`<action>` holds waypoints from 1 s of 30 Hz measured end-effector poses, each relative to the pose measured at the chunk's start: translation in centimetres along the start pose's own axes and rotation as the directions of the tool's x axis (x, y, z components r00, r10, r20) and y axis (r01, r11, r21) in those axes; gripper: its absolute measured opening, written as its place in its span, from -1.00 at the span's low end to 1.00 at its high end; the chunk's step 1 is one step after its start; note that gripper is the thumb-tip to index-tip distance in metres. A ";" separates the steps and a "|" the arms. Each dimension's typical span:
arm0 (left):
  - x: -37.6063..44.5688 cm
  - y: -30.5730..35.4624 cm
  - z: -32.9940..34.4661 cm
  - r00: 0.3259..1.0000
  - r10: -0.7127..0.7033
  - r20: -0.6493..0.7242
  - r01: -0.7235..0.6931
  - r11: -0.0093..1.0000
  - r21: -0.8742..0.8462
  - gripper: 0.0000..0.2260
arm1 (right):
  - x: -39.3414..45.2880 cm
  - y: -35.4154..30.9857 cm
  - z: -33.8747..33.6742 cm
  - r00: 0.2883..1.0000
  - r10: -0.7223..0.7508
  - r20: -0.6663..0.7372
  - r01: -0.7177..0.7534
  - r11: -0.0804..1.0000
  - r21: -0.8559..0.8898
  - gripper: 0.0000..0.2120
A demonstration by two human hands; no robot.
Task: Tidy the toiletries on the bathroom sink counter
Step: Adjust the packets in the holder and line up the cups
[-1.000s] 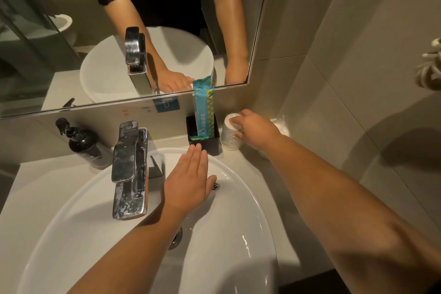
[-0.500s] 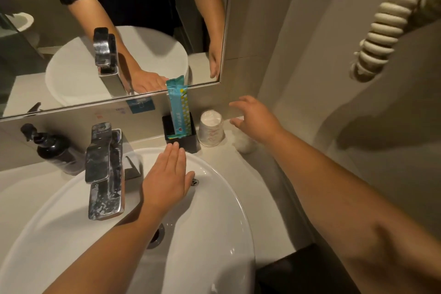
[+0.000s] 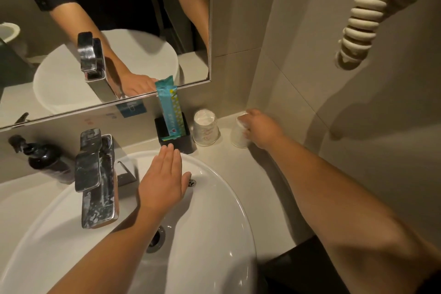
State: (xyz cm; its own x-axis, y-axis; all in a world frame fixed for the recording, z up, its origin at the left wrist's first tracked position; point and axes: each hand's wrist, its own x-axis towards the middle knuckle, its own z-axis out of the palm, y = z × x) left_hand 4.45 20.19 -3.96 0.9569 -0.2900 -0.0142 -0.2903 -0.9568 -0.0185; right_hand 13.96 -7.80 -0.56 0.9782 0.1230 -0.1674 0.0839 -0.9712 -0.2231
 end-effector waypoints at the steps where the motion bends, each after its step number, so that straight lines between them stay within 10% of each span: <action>1: 0.0 0.0 0.0 1.000 0.000 0.003 0.000 1.000 0.002 -0.30 | 0.2 -0.1 0.0 1.000 -0.012 -0.012 0.012 1.000 0.003 -0.79; 30: 0.1 -0.1 -0.1 1.000 0.004 0.020 -0.004 1.000 -0.014 -0.33 | 4.2 -0.3 0.2 0.994 -0.101 -0.049 0.099 0.994 -0.038 -0.60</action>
State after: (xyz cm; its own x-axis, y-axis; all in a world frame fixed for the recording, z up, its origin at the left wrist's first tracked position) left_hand 4.62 20.25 -3.83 0.9554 -0.2932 -0.0348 -0.2935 -0.9559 -0.0045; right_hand 18.03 -6.96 -1.39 0.9729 0.2102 -0.0966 0.1876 -0.9613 -0.2018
